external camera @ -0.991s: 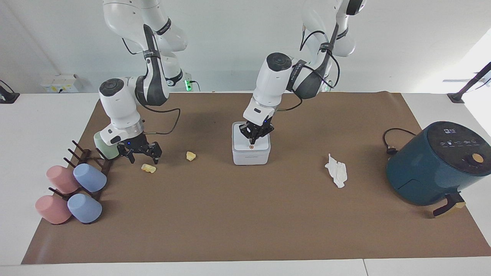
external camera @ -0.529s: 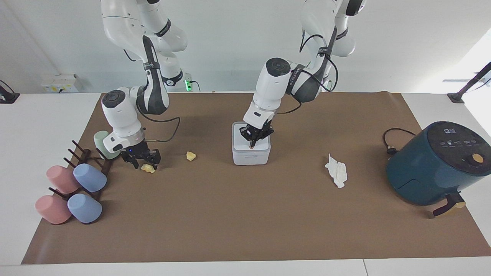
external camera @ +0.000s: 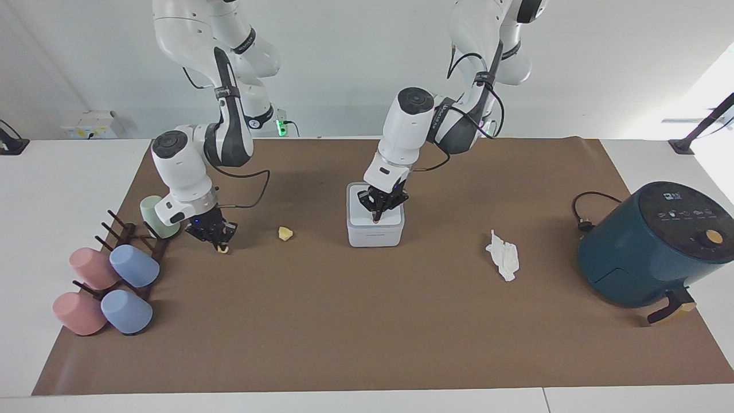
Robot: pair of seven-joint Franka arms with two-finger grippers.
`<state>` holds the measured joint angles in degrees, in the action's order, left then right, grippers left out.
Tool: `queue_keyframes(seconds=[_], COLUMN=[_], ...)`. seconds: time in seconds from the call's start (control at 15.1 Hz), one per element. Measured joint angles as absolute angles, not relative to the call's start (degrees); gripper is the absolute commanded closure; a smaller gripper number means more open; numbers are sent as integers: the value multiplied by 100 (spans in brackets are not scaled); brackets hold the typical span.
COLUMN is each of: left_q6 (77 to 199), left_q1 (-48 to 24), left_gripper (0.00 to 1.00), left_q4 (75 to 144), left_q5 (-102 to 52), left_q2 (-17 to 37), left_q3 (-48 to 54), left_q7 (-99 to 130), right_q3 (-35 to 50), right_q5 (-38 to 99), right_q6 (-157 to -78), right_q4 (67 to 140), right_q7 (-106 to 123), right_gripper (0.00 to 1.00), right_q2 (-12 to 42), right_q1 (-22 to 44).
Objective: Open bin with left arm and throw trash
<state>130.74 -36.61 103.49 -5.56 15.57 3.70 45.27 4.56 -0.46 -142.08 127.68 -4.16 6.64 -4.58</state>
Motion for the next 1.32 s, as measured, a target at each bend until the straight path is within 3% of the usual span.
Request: queue_keyframes(seconds=[0.53,0.93,1.12,1.19,1.26,1.32], left_q6=[13124,12353,11619,11424,11306,11257], left_q1=[-3710,-3532,-3160,-2962,-2729,-2464], left_gripper=[100,100,100,80,28,0], left_q4=[10395,10375,10382,10393,10419,10468], left_q5=[-459,-460,-460,-460,-460,-460], left_q2=[1511,979,606,543,513,509], left_q3=[343,285,257,244,230,218], left_q7=[4523,4414,3637,3193,2693,2194], right_q3=[505,521,531,538,547,556], right_q5=[-45,-43,72,205,301,345], right_q6=[-12090,-11780,-11875,-11969,-12071,-12226], right_q4=[12210,12018,12015,12015,12017,12021], right_q7=[-560,-758,-1556,-1918,-2329,-2736], right_gripper=[100,100,100,100,100,100], right_q2=[-885,-939,-883,-869,-848,-811], right_q1=[140,277,738,999,1293,1586])
